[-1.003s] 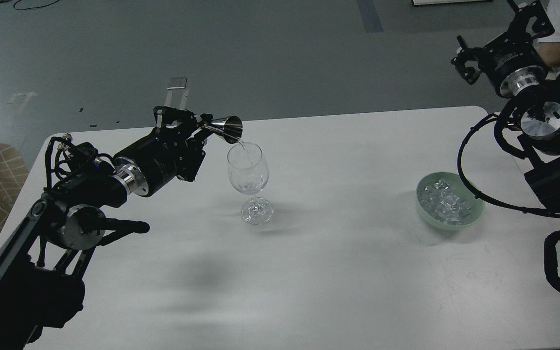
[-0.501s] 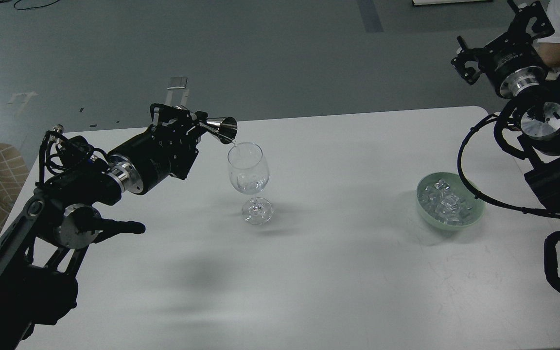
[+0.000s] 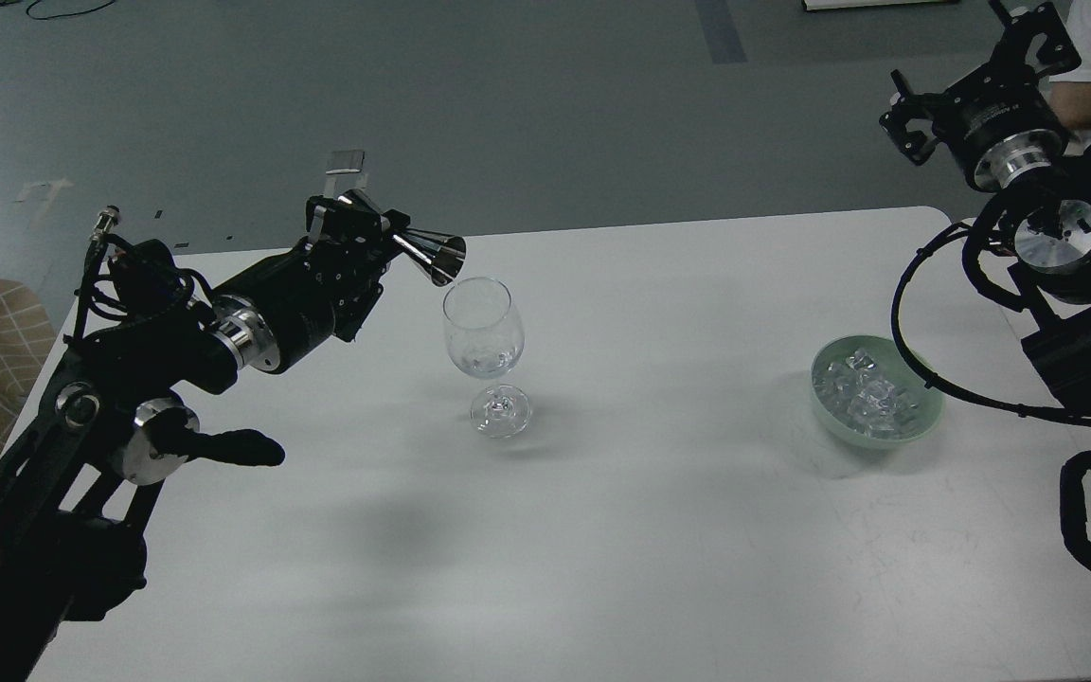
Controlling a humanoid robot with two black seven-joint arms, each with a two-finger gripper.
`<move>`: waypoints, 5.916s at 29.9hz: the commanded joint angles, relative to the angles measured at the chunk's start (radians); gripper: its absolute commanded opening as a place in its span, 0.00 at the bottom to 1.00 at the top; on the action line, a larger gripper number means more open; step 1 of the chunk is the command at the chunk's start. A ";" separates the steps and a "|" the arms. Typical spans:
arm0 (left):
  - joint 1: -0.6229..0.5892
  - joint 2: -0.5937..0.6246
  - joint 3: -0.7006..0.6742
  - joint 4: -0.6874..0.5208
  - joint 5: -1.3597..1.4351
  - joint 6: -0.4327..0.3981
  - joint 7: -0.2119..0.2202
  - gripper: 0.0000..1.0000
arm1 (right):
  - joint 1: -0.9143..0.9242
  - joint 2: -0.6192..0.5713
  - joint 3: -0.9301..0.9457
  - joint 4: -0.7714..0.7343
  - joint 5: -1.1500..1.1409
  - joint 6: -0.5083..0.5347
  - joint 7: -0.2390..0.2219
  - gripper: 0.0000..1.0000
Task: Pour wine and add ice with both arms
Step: 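Hold the jigger tilted over the glass, then raise it away, then move the jigger back toward its starting spot near the left arm, then lower the upright jigger onto the table with the left gripper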
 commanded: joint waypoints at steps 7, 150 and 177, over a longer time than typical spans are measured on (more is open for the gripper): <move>-0.026 0.003 0.001 -0.012 0.027 -0.010 0.000 0.15 | 0.004 0.000 0.001 0.001 0.000 0.002 -0.003 1.00; 0.311 -0.136 -0.527 0.579 -1.137 -0.033 -0.128 0.16 | 0.000 -0.075 -0.150 0.011 -0.008 -0.028 -0.006 1.00; 0.257 -0.155 -0.513 0.743 -1.203 -0.199 -0.208 0.18 | -0.005 -0.075 -0.170 0.011 -0.008 -0.034 -0.006 1.00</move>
